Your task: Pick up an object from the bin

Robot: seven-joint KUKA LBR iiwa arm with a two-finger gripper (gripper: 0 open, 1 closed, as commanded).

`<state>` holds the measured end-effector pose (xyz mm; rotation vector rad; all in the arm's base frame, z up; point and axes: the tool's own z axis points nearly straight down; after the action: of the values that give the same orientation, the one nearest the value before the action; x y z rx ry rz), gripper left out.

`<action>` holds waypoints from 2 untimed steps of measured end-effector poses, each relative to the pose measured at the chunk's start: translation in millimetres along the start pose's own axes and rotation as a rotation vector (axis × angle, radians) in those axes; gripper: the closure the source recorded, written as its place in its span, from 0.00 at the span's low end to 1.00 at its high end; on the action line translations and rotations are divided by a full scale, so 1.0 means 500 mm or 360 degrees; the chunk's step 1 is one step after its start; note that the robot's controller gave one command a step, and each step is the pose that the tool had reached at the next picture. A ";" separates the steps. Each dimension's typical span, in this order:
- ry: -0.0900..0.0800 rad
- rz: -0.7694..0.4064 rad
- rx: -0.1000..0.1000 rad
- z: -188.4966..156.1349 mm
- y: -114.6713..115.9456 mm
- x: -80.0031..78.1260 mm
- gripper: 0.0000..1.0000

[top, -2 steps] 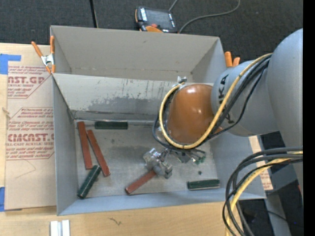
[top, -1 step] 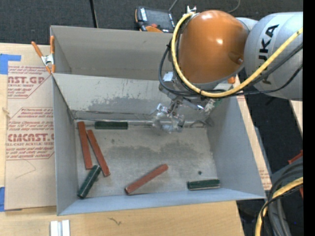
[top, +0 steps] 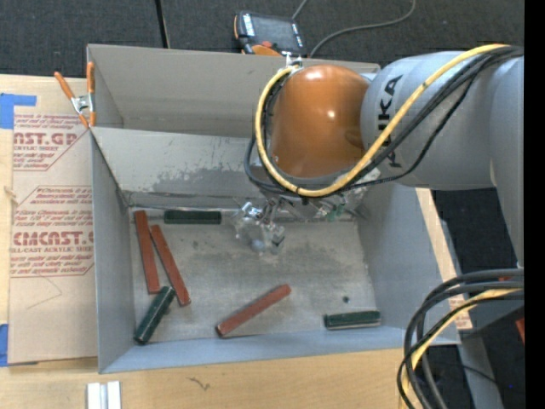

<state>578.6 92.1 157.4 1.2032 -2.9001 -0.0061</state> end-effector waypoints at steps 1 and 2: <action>-0.0006 0.0001 0.0006 -0.006 -0.003 -0.001 0.00; -0.0009 0.0096 0.0006 -0.032 0.058 -0.042 0.00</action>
Offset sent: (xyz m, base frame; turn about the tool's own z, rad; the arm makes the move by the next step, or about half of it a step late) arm 0.0000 0.0000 0.0000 0.0000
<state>573.1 127.2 173.6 1.1178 -2.9409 -0.0043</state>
